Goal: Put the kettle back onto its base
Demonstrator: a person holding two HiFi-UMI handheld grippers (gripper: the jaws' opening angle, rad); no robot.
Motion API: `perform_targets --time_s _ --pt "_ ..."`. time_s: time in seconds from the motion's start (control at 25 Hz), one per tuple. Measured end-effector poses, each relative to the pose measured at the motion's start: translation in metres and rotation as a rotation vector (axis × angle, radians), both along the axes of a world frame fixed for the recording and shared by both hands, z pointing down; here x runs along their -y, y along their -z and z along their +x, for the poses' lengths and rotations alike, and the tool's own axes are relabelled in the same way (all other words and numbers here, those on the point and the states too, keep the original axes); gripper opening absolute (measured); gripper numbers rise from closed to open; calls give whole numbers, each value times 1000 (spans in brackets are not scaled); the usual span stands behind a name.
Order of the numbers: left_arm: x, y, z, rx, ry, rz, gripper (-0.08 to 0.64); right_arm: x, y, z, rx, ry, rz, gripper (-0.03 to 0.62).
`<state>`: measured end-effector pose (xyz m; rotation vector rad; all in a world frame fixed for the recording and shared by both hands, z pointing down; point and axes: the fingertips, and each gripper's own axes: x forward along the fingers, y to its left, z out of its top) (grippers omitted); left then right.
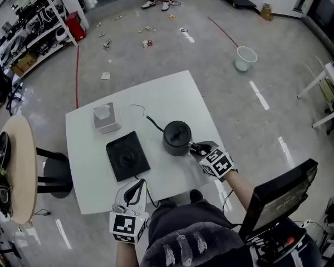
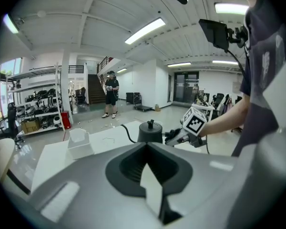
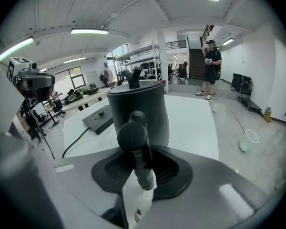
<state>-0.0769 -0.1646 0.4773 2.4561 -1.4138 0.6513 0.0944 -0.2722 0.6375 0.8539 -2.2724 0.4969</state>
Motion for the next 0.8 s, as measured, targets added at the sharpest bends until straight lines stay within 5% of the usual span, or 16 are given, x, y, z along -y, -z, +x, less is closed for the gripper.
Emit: perform_targets --time_s 0.32,0.8 --pt "0 2 10 2 -46 23 -1 -3 -2 -4 -39 14 22 81" --pt "9 24 60 -17 -75 7 -2 9 72 57 114 -90 66 78"
